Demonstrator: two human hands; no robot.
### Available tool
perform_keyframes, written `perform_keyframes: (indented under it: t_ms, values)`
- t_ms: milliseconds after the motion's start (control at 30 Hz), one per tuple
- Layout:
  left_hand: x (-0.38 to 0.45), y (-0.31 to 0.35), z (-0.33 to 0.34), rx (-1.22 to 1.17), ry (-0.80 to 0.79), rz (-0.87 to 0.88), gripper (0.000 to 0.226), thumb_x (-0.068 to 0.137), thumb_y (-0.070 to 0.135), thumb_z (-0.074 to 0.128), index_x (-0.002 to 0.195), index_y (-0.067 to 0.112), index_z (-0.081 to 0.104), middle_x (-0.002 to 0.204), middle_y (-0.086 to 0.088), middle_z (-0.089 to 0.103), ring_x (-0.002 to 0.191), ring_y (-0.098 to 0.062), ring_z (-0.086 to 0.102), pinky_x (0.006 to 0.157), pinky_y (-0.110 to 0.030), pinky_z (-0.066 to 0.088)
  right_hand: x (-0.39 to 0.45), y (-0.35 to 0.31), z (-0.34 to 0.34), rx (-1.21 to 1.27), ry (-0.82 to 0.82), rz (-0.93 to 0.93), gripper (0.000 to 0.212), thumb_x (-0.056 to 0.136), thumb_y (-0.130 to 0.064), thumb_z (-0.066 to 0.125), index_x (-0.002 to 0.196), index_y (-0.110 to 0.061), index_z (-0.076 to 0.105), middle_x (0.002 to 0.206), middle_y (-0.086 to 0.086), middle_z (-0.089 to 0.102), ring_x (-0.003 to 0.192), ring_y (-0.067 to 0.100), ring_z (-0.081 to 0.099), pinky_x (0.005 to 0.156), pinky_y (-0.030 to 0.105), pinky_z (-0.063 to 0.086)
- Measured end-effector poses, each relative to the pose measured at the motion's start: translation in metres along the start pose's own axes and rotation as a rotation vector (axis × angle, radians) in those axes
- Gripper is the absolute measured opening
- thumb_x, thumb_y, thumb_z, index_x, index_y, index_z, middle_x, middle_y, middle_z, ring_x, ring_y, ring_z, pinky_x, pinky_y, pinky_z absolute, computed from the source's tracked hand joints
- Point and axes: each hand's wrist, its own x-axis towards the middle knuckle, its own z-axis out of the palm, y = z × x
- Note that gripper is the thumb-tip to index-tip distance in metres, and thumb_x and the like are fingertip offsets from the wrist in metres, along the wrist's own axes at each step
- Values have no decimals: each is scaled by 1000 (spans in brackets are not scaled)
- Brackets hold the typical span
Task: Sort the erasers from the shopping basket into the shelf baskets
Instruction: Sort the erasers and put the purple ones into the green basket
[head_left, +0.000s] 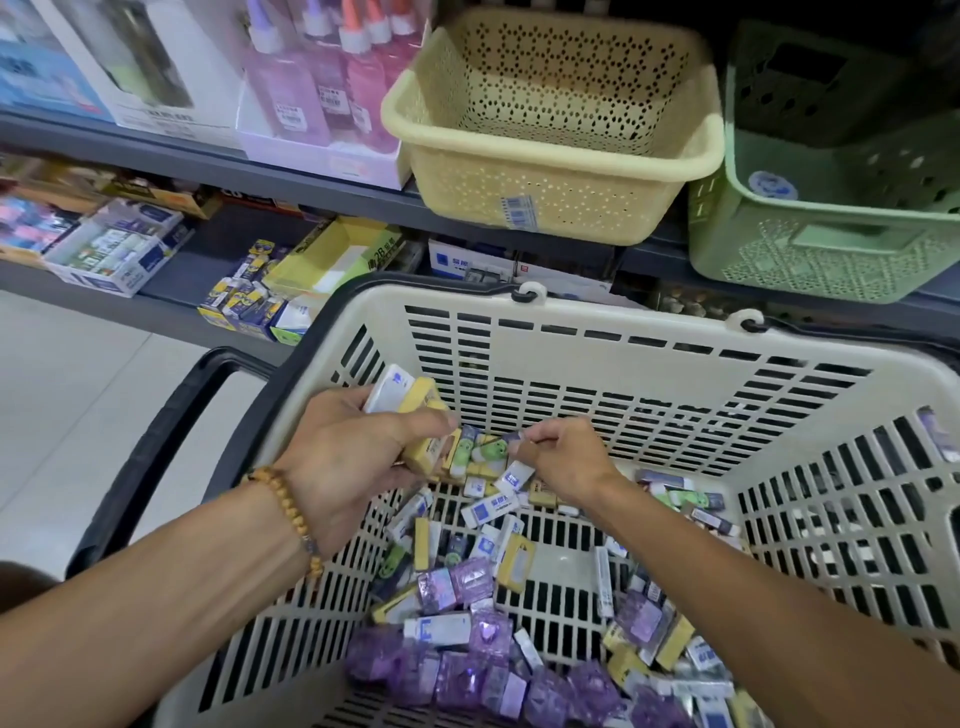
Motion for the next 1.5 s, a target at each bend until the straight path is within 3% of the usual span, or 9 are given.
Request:
perform_keyframes:
  t_ms: [167, 333, 600, 767, 833, 900, 1167, 1367, 1500]
  values:
    - [-1, 3, 1, -47, 25, 28, 28, 64, -1, 82, 78, 9, 60, 87, -19, 75, 93, -41, 69, 83, -49, 57, -3, 7, -15, -136, -119, 37, 18, 94, -21, 65, 90, -7, 76, 68, -7, 61, 40, -3, 46, 44, 12, 37]
    - [-2, 4, 1, -40, 20, 25, 27, 64, 3, 81, 86, 4, 66, 91, -21, 74, 94, -41, 69, 77, -41, 58, 3, 4, 3, 9, 12, 29, 15, 89, -18, 71, 95, -5, 75, 97, 5, 71, 88, 17, 67, 79, 29, 57]
    - [-3, 5, 1, -41, -3, -4, 19, 68, 8, 81, 82, 9, 69, 84, -16, 75, 74, -25, 72, 53, -24, 57, -7, 21, 10, 35, 267, -39, 15, 84, -9, 75, 84, -18, 65, 84, -2, 66, 78, 12, 64, 76, 23, 57]
    - [-3, 4, 1, 1, 0, -8, 22, 63, 11, 84, 79, 12, 70, 79, -10, 76, 60, -16, 68, 50, -22, 52, -7, 10, 9, 51, -26, -16, 25, 94, 2, 55, 110, -8, 73, 105, 6, 72, 96, 26, 70, 86, 43, 58]
    - [-3, 4, 1, 7, -10, -17, 29, 55, 15, 85, 80, 10, 70, 78, -12, 76, 62, -18, 67, 50, -22, 50, -11, 2, 4, 49, -68, -38, 28, 97, -1, 51, 117, -10, 69, 108, 4, 69, 93, 23, 69, 75, 34, 60]
    - [-2, 4, 2, 15, -26, -27, 40, 47, 20, 84, 83, 8, 70, 81, -14, 76, 68, -22, 69, 51, -23, 51, -19, -9, -2, 48, -47, -103, 22, 100, -13, 52, 111, -18, 70, 103, 1, 68, 83, 10, 66, 62, 17, 53]
    - [-2, 2, 8, 42, -219, -65, 50, 53, 16, 83, 100, 2, 70, 94, -14, 75, 81, -22, 73, 61, -23, 55, -52, -53, -17, 431, -391, -168, 9, 93, -20, 66, 95, -17, 74, 81, 1, 72, 67, 15, 64, 59, 26, 51]
    - [2, 1, 12, -63, -192, -135, 17, 81, 9, 72, 95, 0, 70, 81, -12, 74, 72, -19, 71, 59, -22, 57, -50, -42, -27, 400, -361, -141, 16, 95, -17, 61, 101, -10, 74, 74, 4, 69, 59, 11, 57, 54, 23, 49]
    - [5, 1, 12, -25, -31, -122, 18, 80, 12, 75, 89, 2, 63, 57, -4, 67, 60, -18, 66, 54, -26, 58, -40, -17, -42, 180, -61, -82, 14, 95, -17, 62, 88, -12, 73, 73, 7, 72, 58, 11, 62, 55, 22, 53]
